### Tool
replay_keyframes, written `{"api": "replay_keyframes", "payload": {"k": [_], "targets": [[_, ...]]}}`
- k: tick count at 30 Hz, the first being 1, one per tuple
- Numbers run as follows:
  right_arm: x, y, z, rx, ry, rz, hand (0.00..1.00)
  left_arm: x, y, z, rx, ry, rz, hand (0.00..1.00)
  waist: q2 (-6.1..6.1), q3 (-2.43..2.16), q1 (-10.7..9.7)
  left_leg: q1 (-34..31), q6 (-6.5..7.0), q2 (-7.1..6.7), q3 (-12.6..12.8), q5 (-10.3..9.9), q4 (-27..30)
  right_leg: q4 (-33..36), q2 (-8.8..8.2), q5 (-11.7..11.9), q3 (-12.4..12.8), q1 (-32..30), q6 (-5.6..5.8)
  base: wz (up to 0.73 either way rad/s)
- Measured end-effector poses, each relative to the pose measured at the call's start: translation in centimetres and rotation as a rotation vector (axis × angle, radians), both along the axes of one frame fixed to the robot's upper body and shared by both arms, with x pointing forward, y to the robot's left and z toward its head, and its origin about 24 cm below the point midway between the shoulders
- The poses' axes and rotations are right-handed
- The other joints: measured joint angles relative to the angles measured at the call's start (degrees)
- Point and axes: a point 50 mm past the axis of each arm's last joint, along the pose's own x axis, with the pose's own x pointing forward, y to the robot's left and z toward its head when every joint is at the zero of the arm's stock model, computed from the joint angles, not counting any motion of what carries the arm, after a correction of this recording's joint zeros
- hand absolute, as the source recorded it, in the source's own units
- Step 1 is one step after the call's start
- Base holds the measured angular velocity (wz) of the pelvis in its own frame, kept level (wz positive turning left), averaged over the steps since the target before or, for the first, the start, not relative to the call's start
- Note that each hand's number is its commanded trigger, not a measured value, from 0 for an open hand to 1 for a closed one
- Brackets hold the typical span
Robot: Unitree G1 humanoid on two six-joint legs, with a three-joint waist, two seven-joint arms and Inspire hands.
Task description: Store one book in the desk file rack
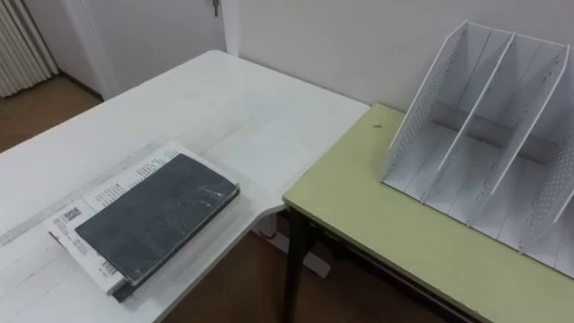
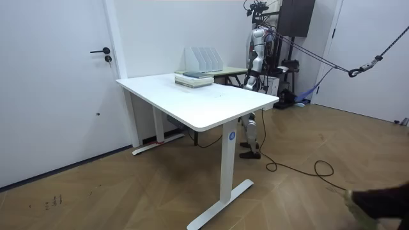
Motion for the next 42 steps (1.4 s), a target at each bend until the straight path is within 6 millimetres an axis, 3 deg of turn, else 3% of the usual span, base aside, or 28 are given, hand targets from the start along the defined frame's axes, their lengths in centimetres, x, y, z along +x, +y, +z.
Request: {"api": "replay_keyframes", "payload": {"k": [33,42], "targets": [[0.0,0.0,-0.1,0.0,0.008,-0.002,0.0,0.3,0.0,0.1,0.013,-0.005,-0.044,0.0,-0.11,0.05,-0.1,0.4,0.0,-0.01,0.1,0.0,0.0,0.4,0.05,0.0,0.1,0.2,0.01,0.0],[0.9,0.1,0.0,-0.01,-0.01,0.031,0.0,3.1,-1.1,0.6,0.108,-0.063,-0.348,0.0,-0.44,0.12,-0.6,0.0,0.02,-0.11,-0.2,0.0,0.0,0.2,-0.03,0.0,0.3,0.1,0.02,0.01]]}}
